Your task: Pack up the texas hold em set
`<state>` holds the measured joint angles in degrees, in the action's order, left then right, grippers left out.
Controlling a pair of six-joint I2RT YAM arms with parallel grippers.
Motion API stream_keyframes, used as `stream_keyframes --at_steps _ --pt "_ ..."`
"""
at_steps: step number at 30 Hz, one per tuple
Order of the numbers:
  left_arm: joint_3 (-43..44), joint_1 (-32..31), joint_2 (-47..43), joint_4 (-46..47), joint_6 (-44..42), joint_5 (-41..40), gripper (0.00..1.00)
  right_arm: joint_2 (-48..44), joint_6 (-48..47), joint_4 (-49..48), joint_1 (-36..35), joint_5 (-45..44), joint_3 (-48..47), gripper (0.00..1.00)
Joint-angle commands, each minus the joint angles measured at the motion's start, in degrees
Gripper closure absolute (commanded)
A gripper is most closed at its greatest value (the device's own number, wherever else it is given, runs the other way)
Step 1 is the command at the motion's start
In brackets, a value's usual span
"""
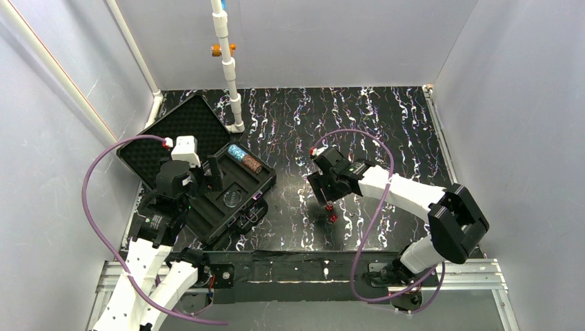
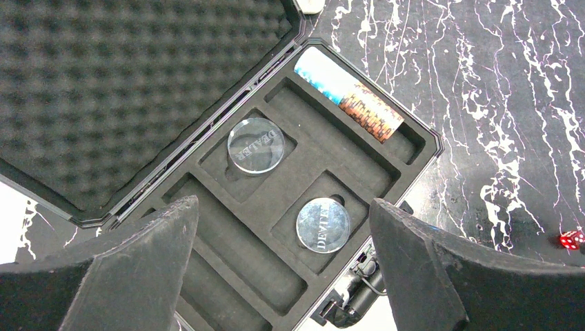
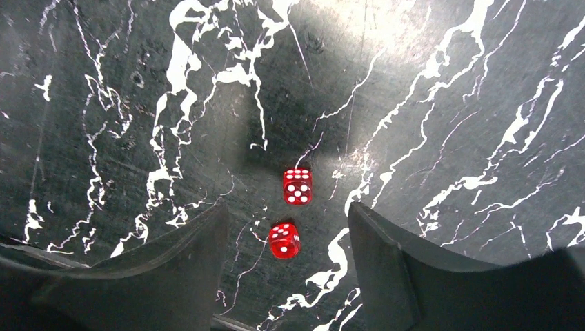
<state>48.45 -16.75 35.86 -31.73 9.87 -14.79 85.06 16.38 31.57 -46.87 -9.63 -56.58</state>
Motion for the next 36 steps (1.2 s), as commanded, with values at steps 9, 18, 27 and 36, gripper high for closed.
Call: stream_keyframes --at_steps 9,18,27,36 --pt "1.04 -0.27 -0.18 -0.61 -0.18 -0.07 0.07 2.62 1.46 -4.26 0.29 1.84 4.68 0.38" --pt "1.04 -0.27 -0.26 -0.71 -0.16 -0.24 0.07 5.07 1.2 -5.73 0.29 1.23 4.48 0.46" --pt "1.04 -0.23 -0.18 -0.68 -0.17 -0.16 0.07 6.37 1.02 -6.14 0.29 0.81 4.28 0.58" --pt "1.04 -0.25 -0.21 -0.71 -0.16 -0.16 0.07 5.31 0.58 -3.96 0.29 0.12 2.15 0.79"
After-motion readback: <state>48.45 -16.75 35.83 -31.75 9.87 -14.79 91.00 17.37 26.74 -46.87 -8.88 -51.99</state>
